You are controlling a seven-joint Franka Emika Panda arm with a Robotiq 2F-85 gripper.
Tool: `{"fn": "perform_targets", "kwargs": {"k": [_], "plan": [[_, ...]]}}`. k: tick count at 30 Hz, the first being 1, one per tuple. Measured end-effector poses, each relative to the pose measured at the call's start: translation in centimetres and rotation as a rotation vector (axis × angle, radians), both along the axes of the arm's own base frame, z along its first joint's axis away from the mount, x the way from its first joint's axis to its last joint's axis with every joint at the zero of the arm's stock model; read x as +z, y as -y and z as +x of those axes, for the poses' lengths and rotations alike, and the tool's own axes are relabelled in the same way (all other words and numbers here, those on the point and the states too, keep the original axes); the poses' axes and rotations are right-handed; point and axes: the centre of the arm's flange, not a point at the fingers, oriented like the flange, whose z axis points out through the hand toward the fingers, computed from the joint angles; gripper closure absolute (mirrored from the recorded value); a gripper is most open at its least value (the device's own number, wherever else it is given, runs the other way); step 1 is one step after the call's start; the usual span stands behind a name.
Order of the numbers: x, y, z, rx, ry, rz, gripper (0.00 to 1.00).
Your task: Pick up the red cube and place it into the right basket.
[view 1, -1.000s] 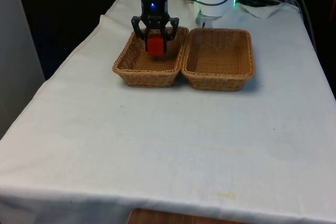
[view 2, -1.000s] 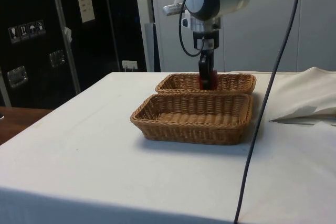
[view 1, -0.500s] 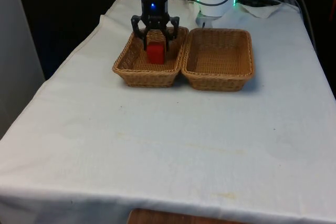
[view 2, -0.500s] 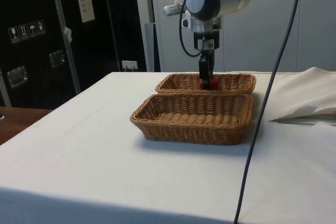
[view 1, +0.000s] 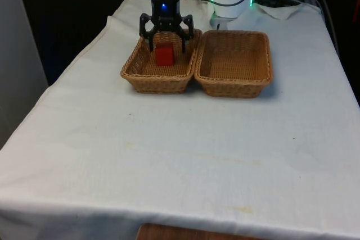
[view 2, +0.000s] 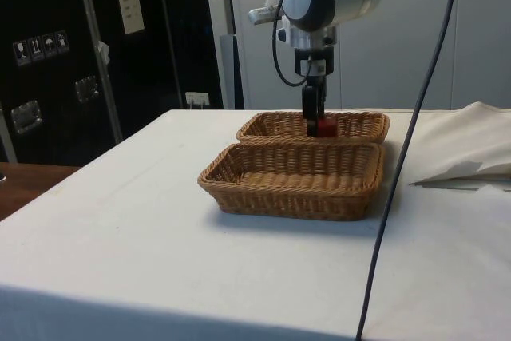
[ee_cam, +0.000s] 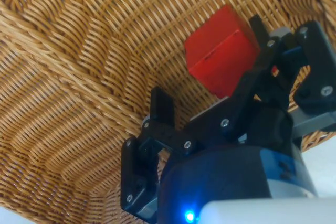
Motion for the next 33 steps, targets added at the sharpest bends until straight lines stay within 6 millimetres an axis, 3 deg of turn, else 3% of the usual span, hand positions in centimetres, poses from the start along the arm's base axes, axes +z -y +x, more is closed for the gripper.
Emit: {"fn": "perform_targets", "kwargs": {"k": [12, 19, 26, 33], "plan": [[2.6, -0.4, 0.6, -0.033, 0.04, 0.05, 0.0], [3.9, -1.9, 1.1, -0.033, 0.065, 0.065, 0.0], [6.3, -5.0, 2.7, -0.02, 0.091, 0.079, 0.0], [7.9, -6.8, 3.8, -0.008, 0.103, 0.088, 0.0]]}}
